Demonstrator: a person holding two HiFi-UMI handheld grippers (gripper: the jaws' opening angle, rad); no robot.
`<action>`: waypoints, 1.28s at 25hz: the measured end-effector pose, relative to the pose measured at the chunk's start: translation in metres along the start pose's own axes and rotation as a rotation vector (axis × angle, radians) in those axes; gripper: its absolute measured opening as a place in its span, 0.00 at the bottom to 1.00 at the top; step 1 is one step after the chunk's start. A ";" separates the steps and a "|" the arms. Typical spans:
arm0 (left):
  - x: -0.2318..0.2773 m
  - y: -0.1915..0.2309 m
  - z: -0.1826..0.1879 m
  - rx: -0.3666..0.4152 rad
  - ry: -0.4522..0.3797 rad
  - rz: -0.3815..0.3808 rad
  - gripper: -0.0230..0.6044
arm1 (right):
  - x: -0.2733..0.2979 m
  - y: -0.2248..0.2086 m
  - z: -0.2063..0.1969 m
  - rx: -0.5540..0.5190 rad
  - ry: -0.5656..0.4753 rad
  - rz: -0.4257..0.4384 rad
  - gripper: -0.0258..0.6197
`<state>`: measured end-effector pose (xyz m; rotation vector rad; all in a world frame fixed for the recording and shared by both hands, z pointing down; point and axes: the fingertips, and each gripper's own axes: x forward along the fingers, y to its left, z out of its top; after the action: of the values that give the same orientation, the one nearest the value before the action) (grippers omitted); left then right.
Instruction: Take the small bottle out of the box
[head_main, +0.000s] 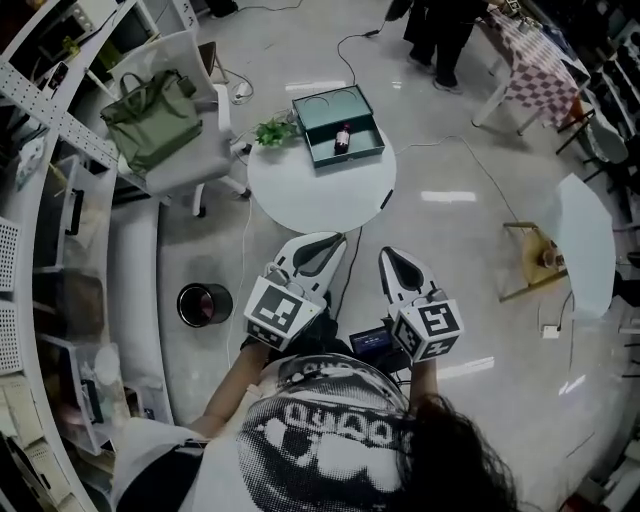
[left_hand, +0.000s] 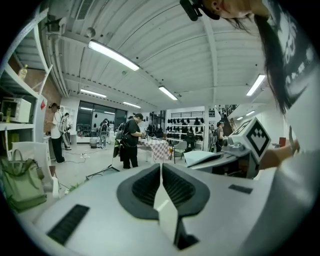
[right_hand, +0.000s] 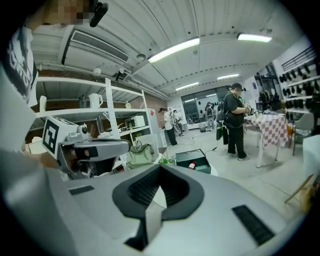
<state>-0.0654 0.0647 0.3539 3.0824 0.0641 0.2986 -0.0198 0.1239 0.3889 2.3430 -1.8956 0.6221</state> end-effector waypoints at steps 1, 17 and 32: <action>0.004 0.008 0.000 -0.005 -0.002 -0.001 0.07 | 0.007 -0.003 0.002 0.002 0.006 -0.006 0.04; 0.026 0.071 -0.023 -0.070 0.031 0.011 0.07 | 0.074 -0.017 0.000 0.018 0.062 -0.001 0.04; 0.094 0.118 -0.027 -0.095 0.086 0.146 0.07 | 0.144 -0.080 0.007 0.023 0.154 0.153 0.04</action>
<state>0.0261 -0.0480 0.4036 2.9840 -0.1677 0.4266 0.0816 0.0076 0.4482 2.1076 -2.0205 0.8168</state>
